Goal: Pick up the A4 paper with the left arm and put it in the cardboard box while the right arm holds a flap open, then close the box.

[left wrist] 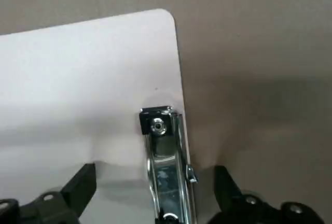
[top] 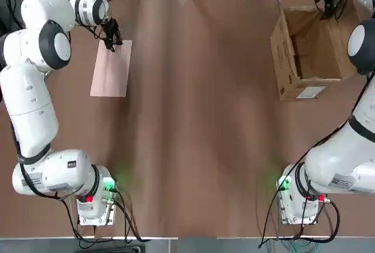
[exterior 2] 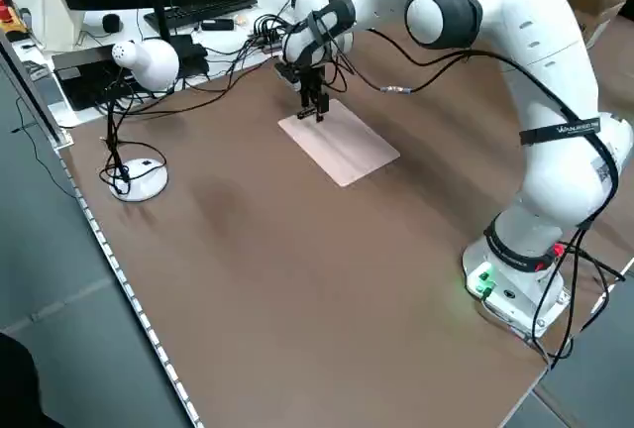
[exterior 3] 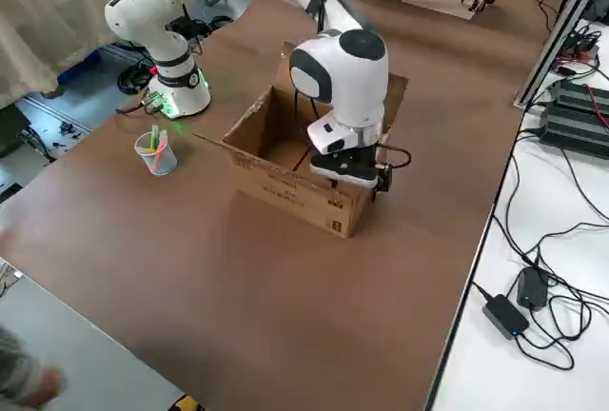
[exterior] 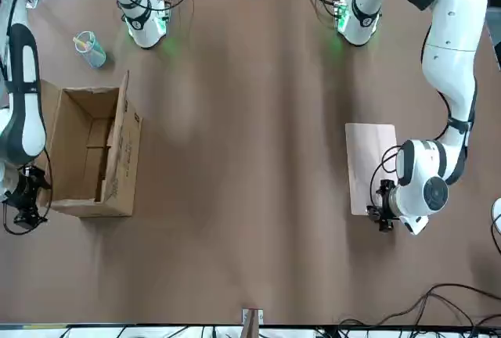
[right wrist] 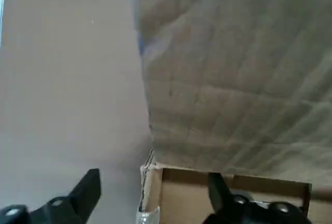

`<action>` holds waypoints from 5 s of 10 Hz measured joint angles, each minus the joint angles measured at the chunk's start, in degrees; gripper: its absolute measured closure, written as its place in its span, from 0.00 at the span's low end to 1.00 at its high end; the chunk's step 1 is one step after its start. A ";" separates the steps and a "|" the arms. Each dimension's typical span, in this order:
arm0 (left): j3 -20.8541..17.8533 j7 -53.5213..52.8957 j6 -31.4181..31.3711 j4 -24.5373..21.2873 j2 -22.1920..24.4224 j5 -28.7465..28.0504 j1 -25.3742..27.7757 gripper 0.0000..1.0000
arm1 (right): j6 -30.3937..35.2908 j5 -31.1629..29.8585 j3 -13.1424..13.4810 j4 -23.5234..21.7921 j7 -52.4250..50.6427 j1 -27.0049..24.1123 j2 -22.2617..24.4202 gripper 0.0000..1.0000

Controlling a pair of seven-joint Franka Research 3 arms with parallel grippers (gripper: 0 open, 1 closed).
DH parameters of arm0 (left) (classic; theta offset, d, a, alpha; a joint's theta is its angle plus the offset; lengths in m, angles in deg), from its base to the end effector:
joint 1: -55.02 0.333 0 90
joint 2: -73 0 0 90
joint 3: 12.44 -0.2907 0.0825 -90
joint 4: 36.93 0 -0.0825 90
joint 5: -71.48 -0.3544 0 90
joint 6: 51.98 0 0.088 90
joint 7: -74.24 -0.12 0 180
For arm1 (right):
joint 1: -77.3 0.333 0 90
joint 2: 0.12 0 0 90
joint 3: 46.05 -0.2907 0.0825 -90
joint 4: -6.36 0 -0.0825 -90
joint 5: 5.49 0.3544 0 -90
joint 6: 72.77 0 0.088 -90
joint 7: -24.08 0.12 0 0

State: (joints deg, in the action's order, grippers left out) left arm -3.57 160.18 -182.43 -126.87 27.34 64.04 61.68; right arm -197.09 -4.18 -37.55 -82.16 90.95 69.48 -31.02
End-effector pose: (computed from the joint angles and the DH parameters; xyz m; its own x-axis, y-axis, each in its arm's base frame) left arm 0.6507 -0.0099 0.1590 0.1545 0.9877 -0.0242 0.9848 -0.1559 -0.0763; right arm 0.6444 -0.1733 0.3290 0.1275 -0.9880 0.0872 -0.9892 -0.1331 -0.0616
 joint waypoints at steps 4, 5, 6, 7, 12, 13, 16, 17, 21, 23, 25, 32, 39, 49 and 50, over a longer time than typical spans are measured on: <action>-0.08 0.00 -0.24 0.80 0.02 0.00 -0.06 0.41 | 0.00 -0.06 0.03 -0.01 1.79 -0.20 -0.18 0.64; -0.14 0.00 -0.20 0.96 0.01 0.00 -0.09 0.49 | -0.17 -0.05 0.03 0.03 2.57 -0.33 -0.18 0.79; -0.16 0.00 -0.22 1.05 0.02 0.00 -0.12 0.53 | -0.37 -0.03 0.04 0.08 2.91 -0.45 -0.18 0.93; -0.17 0.00 -0.23 1.07 0.02 0.00 -0.12 0.53 | -0.36 -0.02 0.04 0.08 3.35 -0.49 -0.19 0.96; -0.26 1.80 0.22 1.26 0.42 0.00 -0.15 0.69 | 3.85 -0.03 -0.66 0.85 4.46 -0.01 0.14 0.96; -0.27 1.86 0.20 1.26 0.43 0.00 -0.15 0.69 | 5.69 -0.03 -0.91 1.17 4.53 0.49 0.79 0.96; -0.41 1.74 -0.61 1.29 0.44 0.00 -0.15 0.69 | 10.80 -0.03 -1.18 1.80 6.98 2.93 3.52 0.96; -0.59 1.63 -1.39 1.40 0.45 0.00 -0.13 0.69 | 12.66 -0.03 -1.23 1.86 9.01 4.34 4.13 0.96; -0.74 0.76 -1.33 2.73 4.03 -0.02 -0.14 0.69 | 14.65 -0.05 -1.41 2.00 23.71 13.80 5.28 0.96; -0.74 -2.88 2.67 2.84 7.88 -0.03 -0.12 0.69 | 14.64 -0.06 -1.47 2.33 31.55 18.62 5.34 0.96; -0.68 -7.46 7.57 2.99 11.70 -0.03 -0.15 0.69 | 14.64 -0.06 -1.54 2.77 39.03 23.53 5.43 0.96; 4.02 -12.71 28.03 8.33 23.96 0.07 -0.73 0.69 | 12.63 0.72 -1.61 3.80 57.27 36.45 5.25 0.96; 8.40 -12.71 39.68 13.24 26.42 0.14 -0.80 0.69 | 6.30 0.71 -1.60 6.64 62.12 41.66 -1.68 0.96; 11.93 -7.66 43.50 14.77 28.04 3.13 -1.94 0.69 | 3.57 0.45 -1.54 9.57 64.39 42.51 -5.76 0.82; 12.06 -3.89 43.46 15.05 27.98 3.19 -3.64 0.69 | 3.57 0.11 -1.53 9.67 64.40 42.79 -5.76 0.69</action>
State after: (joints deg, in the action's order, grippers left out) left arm 8.49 156.30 -138.97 -111.82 55.32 67.24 58.05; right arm -193.51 -4.07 -39.08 -72.49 155.36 112.26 -36.78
